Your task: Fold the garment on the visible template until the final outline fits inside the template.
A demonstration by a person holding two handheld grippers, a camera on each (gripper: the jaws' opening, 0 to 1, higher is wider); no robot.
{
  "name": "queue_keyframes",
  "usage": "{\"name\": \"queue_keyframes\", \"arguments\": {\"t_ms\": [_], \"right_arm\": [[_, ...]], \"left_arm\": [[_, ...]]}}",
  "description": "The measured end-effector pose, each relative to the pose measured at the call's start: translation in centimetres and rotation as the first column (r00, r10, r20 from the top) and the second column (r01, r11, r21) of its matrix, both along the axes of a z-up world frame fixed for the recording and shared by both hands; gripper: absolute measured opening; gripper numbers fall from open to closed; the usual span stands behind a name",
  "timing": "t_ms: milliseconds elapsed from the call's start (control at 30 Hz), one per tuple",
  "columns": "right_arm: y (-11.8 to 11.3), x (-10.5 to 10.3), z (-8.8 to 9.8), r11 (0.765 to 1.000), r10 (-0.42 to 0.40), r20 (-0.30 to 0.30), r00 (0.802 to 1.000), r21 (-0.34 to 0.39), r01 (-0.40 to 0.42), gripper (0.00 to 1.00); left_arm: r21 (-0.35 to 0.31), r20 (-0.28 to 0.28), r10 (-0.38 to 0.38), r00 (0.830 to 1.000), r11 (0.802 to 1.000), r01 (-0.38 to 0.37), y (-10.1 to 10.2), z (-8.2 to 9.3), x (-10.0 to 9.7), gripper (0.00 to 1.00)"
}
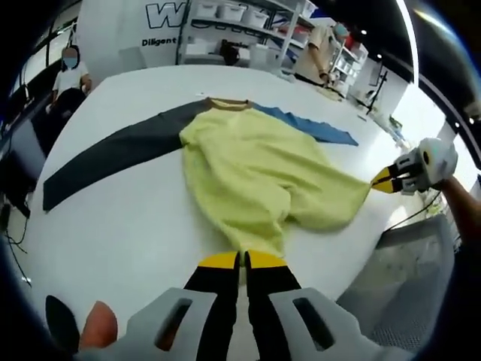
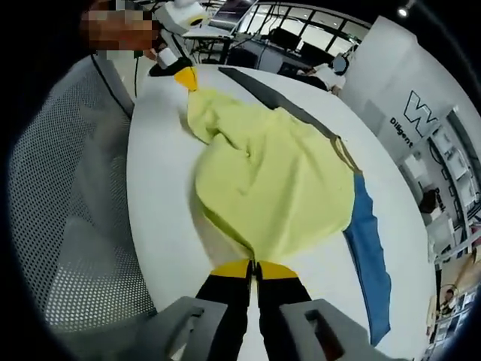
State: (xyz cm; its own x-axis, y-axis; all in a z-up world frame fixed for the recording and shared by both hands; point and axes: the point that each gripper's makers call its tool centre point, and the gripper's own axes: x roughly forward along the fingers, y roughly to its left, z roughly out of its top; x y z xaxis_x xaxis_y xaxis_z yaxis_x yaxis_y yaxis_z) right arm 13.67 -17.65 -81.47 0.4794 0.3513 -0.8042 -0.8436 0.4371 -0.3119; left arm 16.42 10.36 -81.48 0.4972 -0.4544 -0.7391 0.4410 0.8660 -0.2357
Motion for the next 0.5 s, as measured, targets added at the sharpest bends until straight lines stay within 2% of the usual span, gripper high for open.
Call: {"name": "queue_keyframes", "arguments": {"t_ms": [300,500], "right_arm": [[-1.0,-1.7,-1.3,0.992,0.064,-0.059,0.996,-0.103,-0.070,0.00],[-1.3,-2.2,-1.8,0.990,0.074,-0.088,0.993,-0.114,-0.084,0.00]], "left_arm": [[0.016,-0.047,0.014,0.999,1.000,-0.013,1.4,-0.9,-1.9,0.00],[0.057,-0.105,-0.004,0.994,0.998,0.010,2.4,-2.2,-3.6,0.00]]}}
